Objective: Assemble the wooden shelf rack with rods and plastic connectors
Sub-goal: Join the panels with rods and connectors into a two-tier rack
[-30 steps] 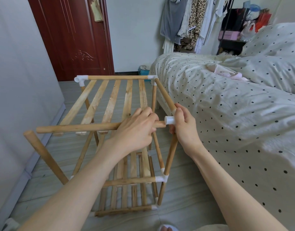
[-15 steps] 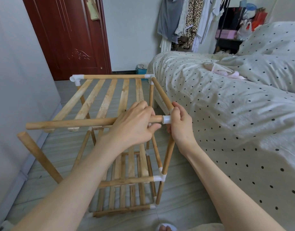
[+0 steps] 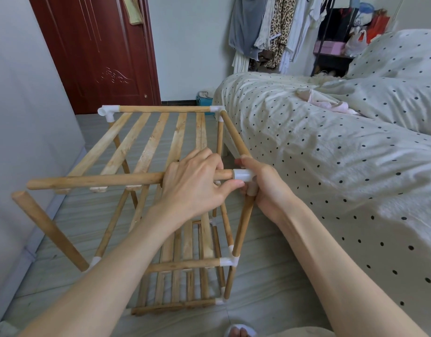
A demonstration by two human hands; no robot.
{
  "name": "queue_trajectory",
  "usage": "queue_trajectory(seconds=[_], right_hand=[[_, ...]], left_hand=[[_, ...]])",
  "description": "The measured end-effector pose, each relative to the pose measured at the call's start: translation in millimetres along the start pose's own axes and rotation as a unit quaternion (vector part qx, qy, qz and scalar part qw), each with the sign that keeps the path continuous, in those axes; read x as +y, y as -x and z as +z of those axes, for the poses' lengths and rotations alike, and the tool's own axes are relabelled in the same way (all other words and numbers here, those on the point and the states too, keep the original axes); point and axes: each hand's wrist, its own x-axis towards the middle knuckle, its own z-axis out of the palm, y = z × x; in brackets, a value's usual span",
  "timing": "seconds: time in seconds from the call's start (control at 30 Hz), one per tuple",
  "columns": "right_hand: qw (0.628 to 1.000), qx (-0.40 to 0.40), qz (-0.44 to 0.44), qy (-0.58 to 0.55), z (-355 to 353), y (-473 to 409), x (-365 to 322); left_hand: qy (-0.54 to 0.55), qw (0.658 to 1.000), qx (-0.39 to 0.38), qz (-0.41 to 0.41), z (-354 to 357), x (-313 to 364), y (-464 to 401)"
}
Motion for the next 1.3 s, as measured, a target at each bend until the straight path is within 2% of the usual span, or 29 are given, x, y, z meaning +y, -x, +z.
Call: queue_trajectory(seconds=[0.33,0.5,1.1,1.2,1.3], right_hand=[[0.999,-0.006,-0.006,0.038,5.3,1.5,-3.2],[0.999,0.007,-0.013,0.046,7.9,2.0,-2.7],[0.995,0.073,-0.018,0.072,21.9,2.4,-1.5],[0.998,0.048,0.000,0.042,19.7,3.0,-4.7],[0.998,-0.024,0.051,-0.017,9.7,4.1,-8.9]], left_hand=[[0.038,0.999,-0.034,-0.009,-5.7,3.5,1.6],[0.048,0.998,-0.020,-0.031,-6.3,8.7,3.5],[0.005,0.999,0.028,-0.029,0.7,9.0,9.6],[0.009,1.000,0.023,-0.003,0.9,7.2,7.5],[0.082,0.995,-0.033,0.037,-7.7,-8.0,5.9]])
